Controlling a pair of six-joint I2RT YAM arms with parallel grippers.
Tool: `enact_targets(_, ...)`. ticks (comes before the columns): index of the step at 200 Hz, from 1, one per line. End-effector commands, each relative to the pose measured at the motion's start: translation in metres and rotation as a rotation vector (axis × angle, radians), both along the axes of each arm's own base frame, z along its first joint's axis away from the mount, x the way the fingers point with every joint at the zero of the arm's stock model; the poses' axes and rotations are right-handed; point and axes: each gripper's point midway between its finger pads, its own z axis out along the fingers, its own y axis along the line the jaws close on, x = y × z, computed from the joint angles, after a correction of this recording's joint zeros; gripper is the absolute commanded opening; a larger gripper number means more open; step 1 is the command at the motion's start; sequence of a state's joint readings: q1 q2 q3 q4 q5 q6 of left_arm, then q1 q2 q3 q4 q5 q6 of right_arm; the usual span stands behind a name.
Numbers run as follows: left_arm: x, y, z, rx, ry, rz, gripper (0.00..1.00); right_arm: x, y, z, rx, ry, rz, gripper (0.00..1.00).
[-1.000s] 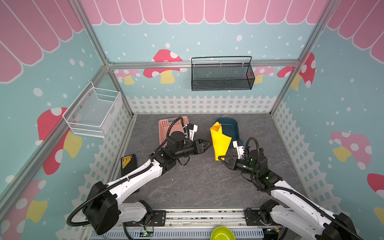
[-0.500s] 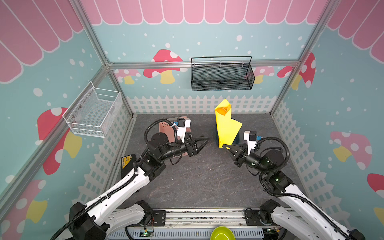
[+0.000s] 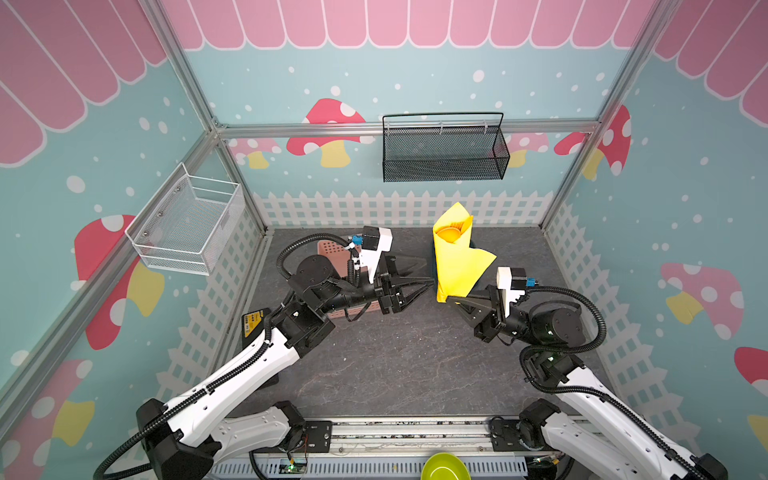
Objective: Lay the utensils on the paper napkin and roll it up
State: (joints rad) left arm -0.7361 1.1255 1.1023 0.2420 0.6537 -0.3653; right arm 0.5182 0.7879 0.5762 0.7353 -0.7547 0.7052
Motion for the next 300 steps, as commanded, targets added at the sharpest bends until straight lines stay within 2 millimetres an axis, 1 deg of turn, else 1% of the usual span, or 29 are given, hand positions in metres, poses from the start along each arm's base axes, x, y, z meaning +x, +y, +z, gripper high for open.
enact_targets(1,-0.01,-0.008,0.002,0.023,-0.046,-0.056,0.65,-0.012,0.0,0.005,0.016,-0.044,0.046,0.0)
enact_targets(60,-0.013,-0.023,0.008,0.036,-0.066,-0.102,0.65,-0.016,0.002,0.004,0.009,-0.046,0.08,0.0)
enact_targets(102,-0.012,-0.025,0.015,0.025,-0.078,-0.109,0.64,-0.024,0.005,0.005,0.005,-0.059,0.126,0.0)
enact_targets(156,-0.009,-0.029,0.014,0.036,-0.07,-0.114,0.63,-0.034,0.009,0.006,0.0,-0.085,0.18,0.0)
enact_targets(181,-0.007,-0.03,0.014,0.043,-0.063,-0.109,0.63,-0.034,0.01,0.006,-0.001,-0.086,0.181,0.0)
enact_targets(205,-0.002,-0.031,0.01,0.065,-0.05,-0.087,0.58,-0.034,0.011,0.006,-0.003,-0.086,0.179,0.0)
enact_targets(267,-0.002,-0.033,0.008,0.078,-0.041,-0.1,0.48,-0.031,0.016,0.003,-0.021,-0.079,0.184,0.0)
enact_targets(300,-0.003,-0.034,0.006,0.083,-0.04,-0.105,0.4,-0.03,0.017,0.003,-0.023,-0.076,0.18,0.0)
